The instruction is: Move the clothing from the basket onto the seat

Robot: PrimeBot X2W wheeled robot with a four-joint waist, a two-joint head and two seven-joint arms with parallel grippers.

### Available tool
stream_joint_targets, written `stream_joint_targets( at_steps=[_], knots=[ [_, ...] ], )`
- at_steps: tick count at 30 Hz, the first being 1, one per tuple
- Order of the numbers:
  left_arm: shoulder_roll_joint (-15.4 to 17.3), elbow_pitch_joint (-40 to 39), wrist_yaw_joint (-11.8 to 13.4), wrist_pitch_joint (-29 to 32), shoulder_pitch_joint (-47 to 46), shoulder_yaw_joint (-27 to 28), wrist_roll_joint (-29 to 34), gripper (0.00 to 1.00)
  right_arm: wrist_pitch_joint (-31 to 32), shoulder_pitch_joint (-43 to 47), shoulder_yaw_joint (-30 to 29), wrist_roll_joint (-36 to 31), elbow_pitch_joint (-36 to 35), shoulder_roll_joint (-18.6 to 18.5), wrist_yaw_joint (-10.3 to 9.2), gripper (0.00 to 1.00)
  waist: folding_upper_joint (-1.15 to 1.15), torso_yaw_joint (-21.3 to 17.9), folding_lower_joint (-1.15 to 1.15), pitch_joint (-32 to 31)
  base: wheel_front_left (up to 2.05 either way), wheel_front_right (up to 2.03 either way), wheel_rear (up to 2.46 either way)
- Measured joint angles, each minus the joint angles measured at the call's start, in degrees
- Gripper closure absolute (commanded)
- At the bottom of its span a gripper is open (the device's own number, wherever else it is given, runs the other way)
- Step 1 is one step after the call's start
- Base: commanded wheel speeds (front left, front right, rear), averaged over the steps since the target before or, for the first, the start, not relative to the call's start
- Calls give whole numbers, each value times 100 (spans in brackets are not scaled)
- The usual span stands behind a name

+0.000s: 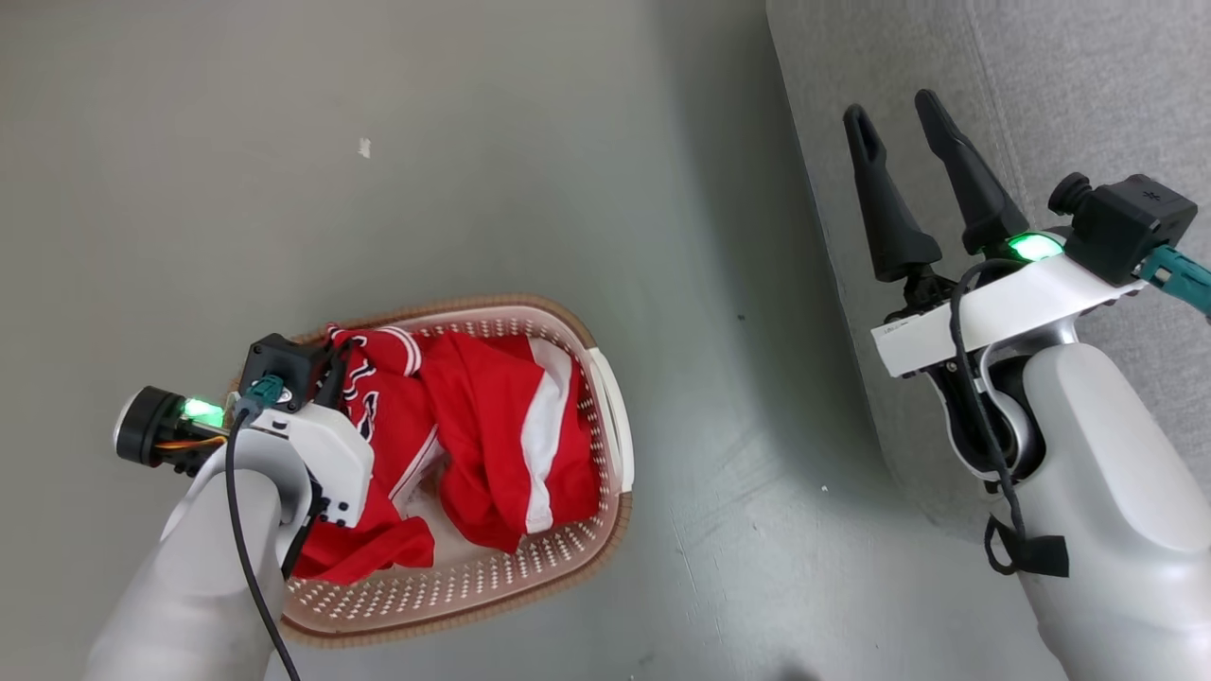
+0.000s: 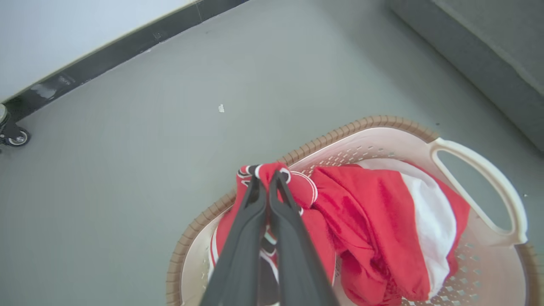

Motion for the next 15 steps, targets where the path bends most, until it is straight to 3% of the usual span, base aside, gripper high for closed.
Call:
stream_joint_targets(
  at_steps=[15],
  knots=[
    [-124, -1194, -97, -1, 622, 226, -246, 100, 0, 366, 7, -7, 227, -201, 0, 0, 0, 300, 0, -816, 0, 0, 0]
  ],
)
